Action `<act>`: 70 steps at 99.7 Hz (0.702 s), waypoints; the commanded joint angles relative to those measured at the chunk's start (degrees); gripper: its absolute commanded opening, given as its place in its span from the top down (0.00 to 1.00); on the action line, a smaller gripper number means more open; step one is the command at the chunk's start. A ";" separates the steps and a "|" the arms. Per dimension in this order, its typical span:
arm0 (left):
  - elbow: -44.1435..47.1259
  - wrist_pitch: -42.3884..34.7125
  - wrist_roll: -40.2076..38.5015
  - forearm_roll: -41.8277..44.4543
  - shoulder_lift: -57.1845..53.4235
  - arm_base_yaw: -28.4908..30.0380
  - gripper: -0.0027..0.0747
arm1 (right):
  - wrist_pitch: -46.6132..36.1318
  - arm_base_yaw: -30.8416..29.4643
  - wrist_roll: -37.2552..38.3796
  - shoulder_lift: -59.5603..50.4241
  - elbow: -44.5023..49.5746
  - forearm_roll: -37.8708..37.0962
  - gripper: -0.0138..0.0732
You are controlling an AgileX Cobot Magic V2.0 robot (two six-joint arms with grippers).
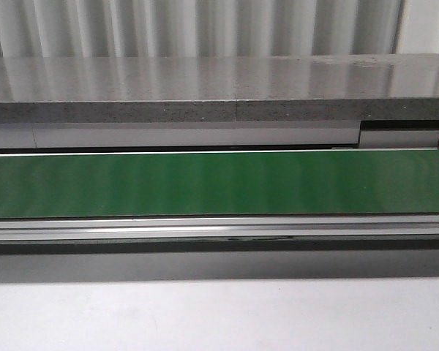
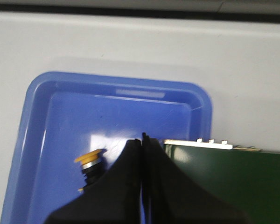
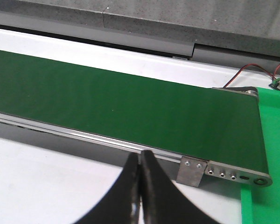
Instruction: Move button from right to left
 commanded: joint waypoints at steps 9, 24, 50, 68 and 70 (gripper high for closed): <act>-1.37 -3.38 -1.27 -3.85 -6.40 -4.18 0.99 | -4.16 -0.14 -0.70 0.55 -1.39 0.53 0.92; -1.37 -5.64 -2.36 -5.93 -8.21 -9.19 0.99 | -4.16 -0.14 -0.70 0.55 -1.39 0.53 0.92; -1.37 -7.73 -7.71 -3.87 -8.79 -17.95 0.99 | -4.16 -0.14 -0.70 0.55 -1.39 0.53 0.92; -1.37 -8.88 -12.03 2.63 -8.79 -23.23 0.99 | -4.16 -0.14 -0.70 0.55 -1.39 0.53 0.92; -1.37 -9.02 -12.55 3.37 -8.79 -23.71 0.99 | -4.16 -0.14 -0.70 0.55 -1.39 0.53 0.92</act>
